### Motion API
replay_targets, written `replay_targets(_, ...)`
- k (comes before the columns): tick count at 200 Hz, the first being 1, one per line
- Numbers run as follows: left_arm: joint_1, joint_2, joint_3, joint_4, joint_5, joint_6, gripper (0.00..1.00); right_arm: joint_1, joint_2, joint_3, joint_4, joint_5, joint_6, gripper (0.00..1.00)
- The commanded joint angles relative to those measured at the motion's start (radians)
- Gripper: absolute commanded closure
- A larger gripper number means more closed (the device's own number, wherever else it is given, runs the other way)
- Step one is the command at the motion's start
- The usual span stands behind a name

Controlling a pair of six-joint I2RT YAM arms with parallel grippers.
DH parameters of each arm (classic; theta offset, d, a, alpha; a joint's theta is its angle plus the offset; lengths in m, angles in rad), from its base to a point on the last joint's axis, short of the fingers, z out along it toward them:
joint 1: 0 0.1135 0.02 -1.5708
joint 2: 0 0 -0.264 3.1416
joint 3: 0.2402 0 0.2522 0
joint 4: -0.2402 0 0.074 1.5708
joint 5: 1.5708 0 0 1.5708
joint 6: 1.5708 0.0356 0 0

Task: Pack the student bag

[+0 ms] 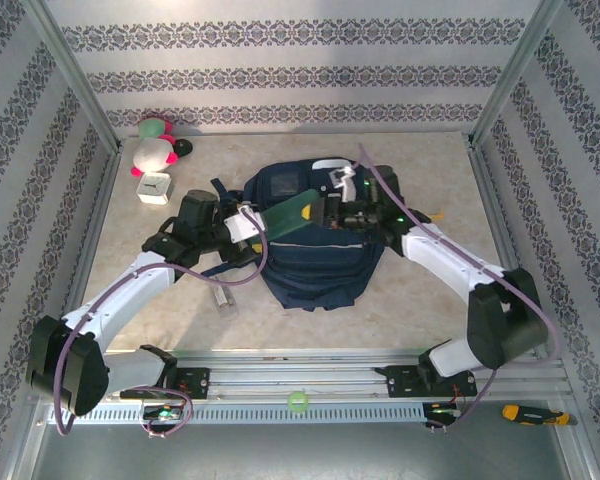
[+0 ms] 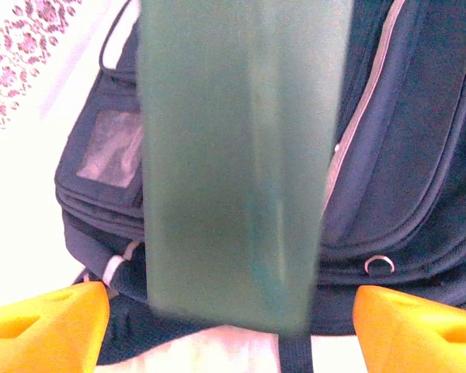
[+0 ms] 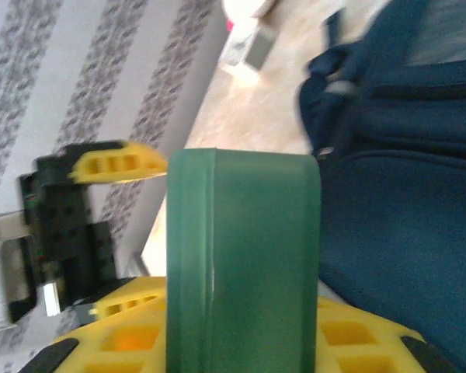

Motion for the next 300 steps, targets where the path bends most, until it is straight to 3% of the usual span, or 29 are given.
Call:
replay_targets(1,-0.080,0.042,0.044,0.035,-0.025,0.027,0.18,-0.070,-0.138,-0.108,0.105,0.122,0.084,0.82)
replay_targets(41,-0.256,0.259,0.123,0.025,-0.062,0.115,0.19,-0.226,-0.403,-0.346,0.186,0.277,0.238,0.83)
replay_targets(103,-0.330,0.489,0.233,0.173,-0.108,0.052,0.21,-0.363,-0.748,-0.479,0.054,0.412,0.250,0.85)
replay_targets(111,-0.330,0.501,0.244,0.184,-0.115,0.046,0.28,-0.373,-0.762,-0.479,0.037,0.409,0.248,0.85)
replay_targets(126,-0.331,0.512,0.260,0.188,-0.125,0.041,0.56,-0.388,-0.769,-0.475,0.019,0.396,0.245,0.85)
replay_targets(150,-0.332,0.494,0.274,0.191,-0.153,0.009,0.91,-0.401,-0.759,-0.467,0.011,0.384,0.255,0.85)
replay_targets(161,-0.330,0.472,0.278,0.199,-0.185,-0.021,1.00,-0.404,-0.759,-0.466,0.007,0.384,0.265,0.85)
replay_targets(199,-0.316,0.425,0.386,0.146,-0.322,-0.152,1.00,-0.411,-0.787,-0.454,-0.019,0.403,0.359,0.86)
replay_targets(246,-0.281,0.493,0.611,0.048,-0.451,-0.334,1.00,-0.411,-0.903,-0.454,-0.158,0.467,0.395,0.85)
replay_targets(300,-0.270,0.596,0.828,0.001,-0.518,-0.504,1.00,-0.409,-0.890,-0.419,-0.276,0.353,0.377,0.85)
